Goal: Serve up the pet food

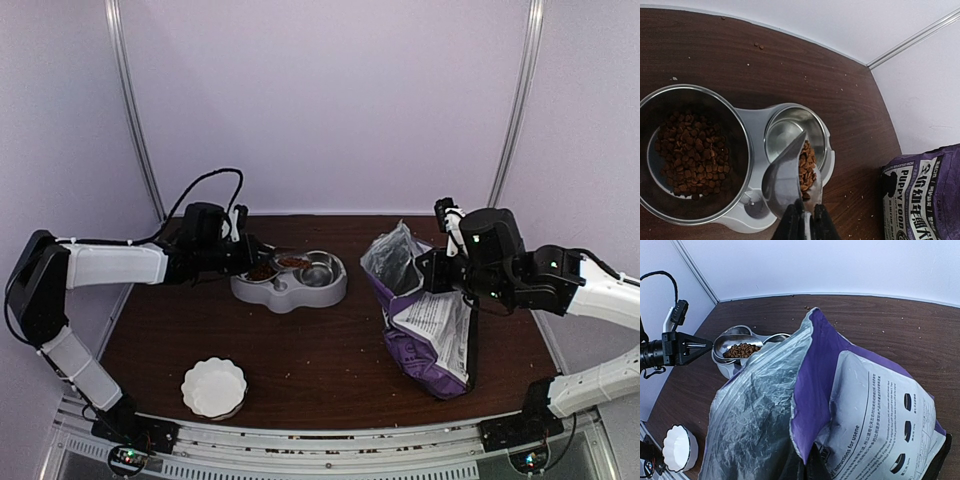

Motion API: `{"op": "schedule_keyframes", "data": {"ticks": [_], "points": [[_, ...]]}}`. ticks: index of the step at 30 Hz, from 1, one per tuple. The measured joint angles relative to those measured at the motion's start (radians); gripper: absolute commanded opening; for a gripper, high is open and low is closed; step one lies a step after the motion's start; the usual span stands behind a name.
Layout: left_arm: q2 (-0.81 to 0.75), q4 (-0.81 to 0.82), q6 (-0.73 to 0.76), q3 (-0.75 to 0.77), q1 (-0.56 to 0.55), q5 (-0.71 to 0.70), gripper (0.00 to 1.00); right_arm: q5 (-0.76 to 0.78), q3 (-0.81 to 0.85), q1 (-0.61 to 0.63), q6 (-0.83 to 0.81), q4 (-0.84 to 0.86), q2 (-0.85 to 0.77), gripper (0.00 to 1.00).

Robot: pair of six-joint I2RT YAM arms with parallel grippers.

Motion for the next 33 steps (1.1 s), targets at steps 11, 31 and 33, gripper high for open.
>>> {"op": "schedule_keyframes", "data": {"ticks": [11,31,33], "points": [[0.04,-0.089,0.062,0.056,0.0,-0.008,0.0,-0.005,0.0,-0.002,0.0,0.002,0.006,0.0],[0.06,-0.338,0.257,0.251,-0.091,-0.169,0.0,-0.011,0.0,-0.008,0.0,0.003,0.011,0.0],[0.064,-0.367,0.286,0.28,-0.109,-0.201,0.0,-0.011,0.0,-0.008,0.0,0.003,0.011,0.0]]}}
